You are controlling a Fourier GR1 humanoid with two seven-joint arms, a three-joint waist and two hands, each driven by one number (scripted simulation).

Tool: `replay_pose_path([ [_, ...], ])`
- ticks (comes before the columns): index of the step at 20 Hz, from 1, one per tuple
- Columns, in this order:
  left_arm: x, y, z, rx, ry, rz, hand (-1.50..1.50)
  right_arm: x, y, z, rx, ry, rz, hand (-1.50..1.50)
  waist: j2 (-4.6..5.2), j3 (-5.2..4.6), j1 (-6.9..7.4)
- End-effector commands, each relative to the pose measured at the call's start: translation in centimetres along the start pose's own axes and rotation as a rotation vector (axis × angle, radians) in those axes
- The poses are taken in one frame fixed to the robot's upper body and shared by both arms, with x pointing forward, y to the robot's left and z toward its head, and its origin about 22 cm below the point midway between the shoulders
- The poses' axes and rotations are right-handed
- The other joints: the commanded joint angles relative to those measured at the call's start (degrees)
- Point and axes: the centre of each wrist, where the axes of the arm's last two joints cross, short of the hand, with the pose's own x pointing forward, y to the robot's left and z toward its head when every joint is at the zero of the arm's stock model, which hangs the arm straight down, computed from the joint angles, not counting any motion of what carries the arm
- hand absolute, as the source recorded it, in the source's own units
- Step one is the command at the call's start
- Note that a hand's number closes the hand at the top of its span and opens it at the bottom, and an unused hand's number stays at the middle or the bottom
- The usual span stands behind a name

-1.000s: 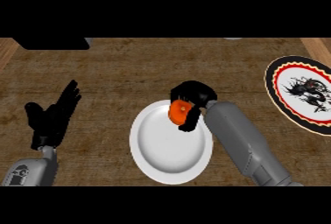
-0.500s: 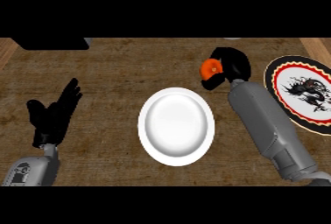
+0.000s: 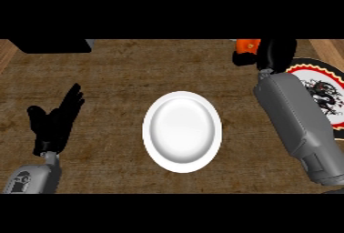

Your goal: Pick the squash from the plate and place it in the plate

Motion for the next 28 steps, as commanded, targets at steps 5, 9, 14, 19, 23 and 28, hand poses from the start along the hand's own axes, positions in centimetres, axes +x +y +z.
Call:
replay_pose_path([
  [5, -0.9, -1.8, 1.3, -0.010, -0.017, 0.006, 0.00, -4.8, -3.4, -2.5, -0.115, 0.204, -0.118, 1.50, 0.26, 0.08, 0.64],
  [9, 0.2, -0.7, -0.2, -0.001, 0.002, 0.008, 0.00, -11.3, -4.9, -2.9, -0.140, 0.244, -0.045, 1.50, 0.29, 0.07, 0.17],
  [14, 0.0, 0.3, 0.5, -0.003, -0.015, -0.002, 0.00, -17.5, -5.3, -3.5, -0.151, 0.287, -0.027, 1.50, 0.46, 0.10, 0.85],
  [19, -1.1, -1.0, -1.0, -0.018, -0.007, -0.007, 0.00, -20.8, -6.6, -4.2, -0.018, 0.336, 0.032, 1.50, 0.50, 0.07, 0.45],
  [23, 0.3, -1.1, -1.1, -0.023, -0.017, 0.001, 0.00, -23.6, -4.7, -3.5, 0.075, 0.427, -0.112, 1.50, 0.88, 0.22, 1.36],
  [28, 0.4, -1.4, -0.9, -0.036, -0.017, 0.014, 0.00, -25.8, -4.6, -3.6, 0.216, 0.339, -0.126, -1.50, 0.81, 0.17, 1.70],
])
